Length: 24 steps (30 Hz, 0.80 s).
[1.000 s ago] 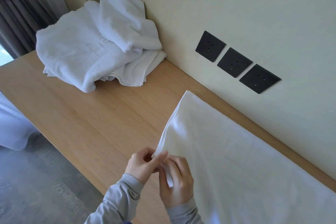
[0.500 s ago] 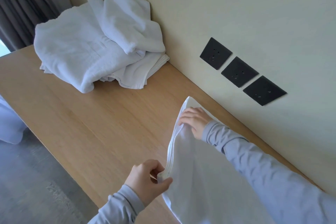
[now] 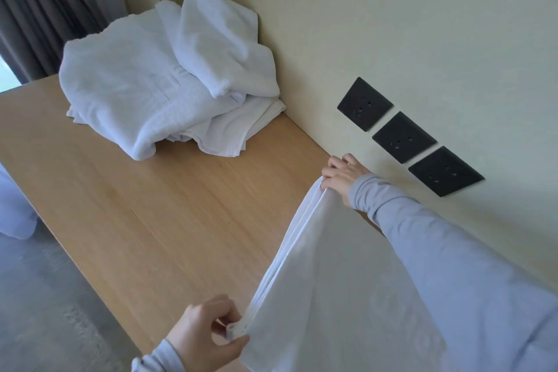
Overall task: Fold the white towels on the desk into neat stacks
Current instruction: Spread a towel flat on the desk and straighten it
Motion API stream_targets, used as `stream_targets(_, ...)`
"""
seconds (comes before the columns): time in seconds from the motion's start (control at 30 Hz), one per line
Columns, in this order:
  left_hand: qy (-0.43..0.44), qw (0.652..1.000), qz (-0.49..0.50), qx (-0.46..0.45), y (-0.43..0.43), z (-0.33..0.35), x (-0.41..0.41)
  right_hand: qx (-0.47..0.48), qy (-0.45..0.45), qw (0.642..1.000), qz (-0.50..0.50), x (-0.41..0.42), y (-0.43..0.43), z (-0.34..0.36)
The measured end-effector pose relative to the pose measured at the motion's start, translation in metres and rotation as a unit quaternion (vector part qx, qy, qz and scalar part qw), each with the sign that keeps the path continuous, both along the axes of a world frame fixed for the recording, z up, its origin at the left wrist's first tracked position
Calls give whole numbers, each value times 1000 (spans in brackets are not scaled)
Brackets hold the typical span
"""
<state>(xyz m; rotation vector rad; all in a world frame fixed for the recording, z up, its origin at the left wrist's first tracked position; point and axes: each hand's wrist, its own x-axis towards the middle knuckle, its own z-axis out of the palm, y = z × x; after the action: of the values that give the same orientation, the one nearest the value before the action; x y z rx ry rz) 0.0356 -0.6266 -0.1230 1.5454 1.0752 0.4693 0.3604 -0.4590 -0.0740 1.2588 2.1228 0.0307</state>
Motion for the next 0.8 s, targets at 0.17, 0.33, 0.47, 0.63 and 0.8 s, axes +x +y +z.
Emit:
stream_targets(0.17,15,999,30,-19,0,-2,-11,53,1,999,-2,17,-2,15)
stream_targets(0.33,28,997,76,-19,15,-1,-12,28,-45,998,-39,32,-4,31)
stream_targets(0.47,16,993,117,-4,47,11,-7,61,34,990,-125,56,-18,66)
stream_targets(0.63,-14,992,98,83,102,62,7,160,80,968,-175,90,-64,133)
stream_targets(0.8,-74,975,65,200,154,156,49,322,150,923,-148,115,-134,236)
